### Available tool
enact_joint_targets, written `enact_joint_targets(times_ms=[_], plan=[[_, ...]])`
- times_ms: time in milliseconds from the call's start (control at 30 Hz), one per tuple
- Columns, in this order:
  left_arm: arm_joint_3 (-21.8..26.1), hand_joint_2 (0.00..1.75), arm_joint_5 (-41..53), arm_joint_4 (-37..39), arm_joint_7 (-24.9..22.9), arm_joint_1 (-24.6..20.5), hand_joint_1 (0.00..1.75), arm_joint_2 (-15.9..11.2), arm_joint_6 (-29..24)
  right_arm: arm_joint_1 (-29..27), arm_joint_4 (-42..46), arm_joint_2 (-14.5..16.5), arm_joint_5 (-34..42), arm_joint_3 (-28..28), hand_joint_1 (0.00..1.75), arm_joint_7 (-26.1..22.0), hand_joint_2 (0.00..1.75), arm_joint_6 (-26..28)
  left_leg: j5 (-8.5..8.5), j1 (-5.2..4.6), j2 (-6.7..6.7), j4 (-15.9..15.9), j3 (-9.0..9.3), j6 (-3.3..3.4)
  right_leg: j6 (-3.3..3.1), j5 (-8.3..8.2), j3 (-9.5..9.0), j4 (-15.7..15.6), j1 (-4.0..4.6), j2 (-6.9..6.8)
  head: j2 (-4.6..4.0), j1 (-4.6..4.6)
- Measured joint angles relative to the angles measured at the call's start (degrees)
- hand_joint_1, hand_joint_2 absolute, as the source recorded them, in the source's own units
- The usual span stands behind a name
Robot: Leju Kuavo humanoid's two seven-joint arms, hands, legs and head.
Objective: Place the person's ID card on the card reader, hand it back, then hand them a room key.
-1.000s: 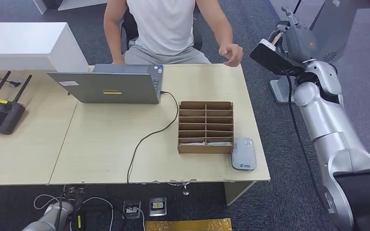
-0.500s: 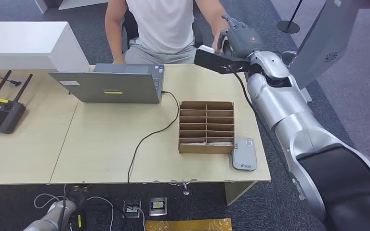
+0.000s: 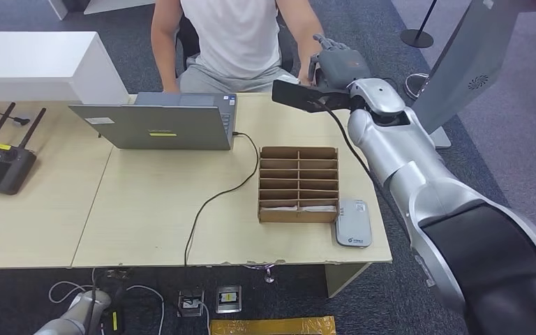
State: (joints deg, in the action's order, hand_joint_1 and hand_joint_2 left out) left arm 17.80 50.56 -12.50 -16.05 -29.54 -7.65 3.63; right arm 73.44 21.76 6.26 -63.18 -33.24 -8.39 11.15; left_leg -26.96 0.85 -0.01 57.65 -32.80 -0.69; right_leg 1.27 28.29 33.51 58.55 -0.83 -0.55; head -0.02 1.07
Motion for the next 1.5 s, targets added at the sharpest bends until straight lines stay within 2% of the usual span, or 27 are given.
enact_joint_targets(times_ms=[200, 233, 267, 333, 367, 400, 533, 733, 900, 1033, 1333, 1500], plan=[[-0.08, 0.00, 0.03, 0.00, -0.03, 0.00, 0.00, 0.00, 0.00, 0.03, -0.75, 0.05, -0.10, -0.09, 1.75, 0.42, 1.75, 0.21, 0.00, 0.00, -0.01, 0.00, 0.00, 0.00, 0.00, 0.00, 0.00, 0.00, 0.00, -0.01, 0.00, 0.01], [-0.09, 0.00, 0.03, 0.00, -0.07, 0.00, 0.00, 0.00, 0.00, 0.03, -0.91, 0.05, -0.09, -0.09, 1.66, 0.64, 1.75, 0.25, 0.00, 0.00, -0.01, 0.00, 0.00, 0.00, 0.00, 0.00, 0.00, -0.01, 0.00, -0.01, 0.00, 0.01], [-0.09, 0.00, 0.04, 0.00, -0.13, 0.00, 0.00, 0.00, -0.01, 0.04, -1.07, 0.04, -0.09, -0.09, 1.43, 0.87, 1.75, 0.28, 0.00, 0.00, -0.01, 0.00, 0.00, 0.00, 0.00, 0.00, 0.00, -0.01, 0.00, -0.01, 0.00, 0.01], [-0.09, 0.00, -0.01, 0.00, -0.43, -0.01, 0.00, 0.00, -0.15, 0.06, -1.40, 0.01, -0.05, -0.09, 0.70, 1.17, 1.75, 0.31, 0.00, 0.00, -0.01, 0.00, 0.00, 0.00, 0.00, 0.00, 0.01, -0.01, 0.00, 0.00, 0.00, 0.01], [-0.09, 0.00, -0.10, 0.00, -0.60, -0.01, 0.00, 0.00, -0.37, 0.09, -1.56, -0.01, -0.02, -0.09, 0.44, 1.21, 1.75, 0.31, 0.00, 0.00, -0.01, 0.01, 0.01, 0.00, 0.00, 0.00, 0.01, -0.01, 0.00, 0.00, 0.00, 0.01], [-0.08, 0.00, -0.28, 0.00, -0.80, -0.01, 0.00, 0.00, -0.72, 0.12, -1.72, -0.04, 0.03, -0.09, 0.30, 1.22, 1.75, 0.31, 0.00, 0.00, 0.00, 0.01, 0.01, 0.00, 0.00, 0.00, 0.01, -0.01, 0.00, 0.01, 0.00, 0.01], [0.02, 0.00, -1.96, 0.00, -1.59, 0.12, 0.00, -0.01, -3.11, 0.18, -2.41, -0.20, 0.14, -0.09, 0.03, 1.26, 1.75, 0.62, 0.00, 0.00, 0.01, 0.01, 0.01, 0.00, 0.00, 0.00, 0.01, 0.00, 0.00, 0.03, 0.00, 0.00], [1.20, 0.00, -7.16, 0.00, -1.41, 1.49, 0.00, -0.34, -8.40, 0.17, -3.28, -0.33, 0.17, -0.09, 0.00, 1.65, 1.75, 1.11, 0.00, 0.00, 0.01, 0.00, 0.01, 0.00, 0.00, 0.00, 0.00, 0.00, 0.00, 0.04, 0.00, 0.01], [3.38, 0.00, -12.34, 0.00, 2.07, 4.69, 0.00, -0.63, -12.46, 0.07, -3.66, -0.72, 0.08, -0.05, 0.00, 2.38, 1.75, 1.42, -0.01, 0.00, 0.07, 0.00, 0.01, -0.01, 0.00, 0.00, 0.03, -0.01, 0.00, 0.10, 0.00, 0.00], [4.91, 0.00, -13.44, 0.00, 3.21, 6.71, 0.00, -0.84, -13.08, 0.00, -3.95, -1.34, -0.03, -0.03, 0.00, 2.37, 1.75, 1.63, -0.01, -0.01, 0.07, 0.00, 0.00, 0.00, 0.00, 0.00, 0.04, -0.02, -0.01, 0.07, 0.00, 0.01], [7.15, 0.00, -15.75, 0.01, 4.35, 8.28, 0.00, -1.32, -13.23, -0.04, -4.04, -1.93, 0.30, 0.11, 0.00, 2.91, 1.75, 2.37, -0.01, 0.00, 0.07, 0.00, 0.01, -0.01, 0.00, 0.00, 0.03, 0.00, 0.00, 0.10, 0.00, 0.00], [9.57, 0.00, -20.18, 0.06, 7.44, 11.35, 0.00, -2.55, -12.28, 1.17, -4.04, -3.73, 5.21, 2.06, 0.00, 1.95, 1.75, 4.15, -0.02, 0.00, 0.08, 0.01, 0.00, -0.01, 0.00, 0.00, 0.06, -0.01, -0.01, 0.08, 0.00, -0.01]])
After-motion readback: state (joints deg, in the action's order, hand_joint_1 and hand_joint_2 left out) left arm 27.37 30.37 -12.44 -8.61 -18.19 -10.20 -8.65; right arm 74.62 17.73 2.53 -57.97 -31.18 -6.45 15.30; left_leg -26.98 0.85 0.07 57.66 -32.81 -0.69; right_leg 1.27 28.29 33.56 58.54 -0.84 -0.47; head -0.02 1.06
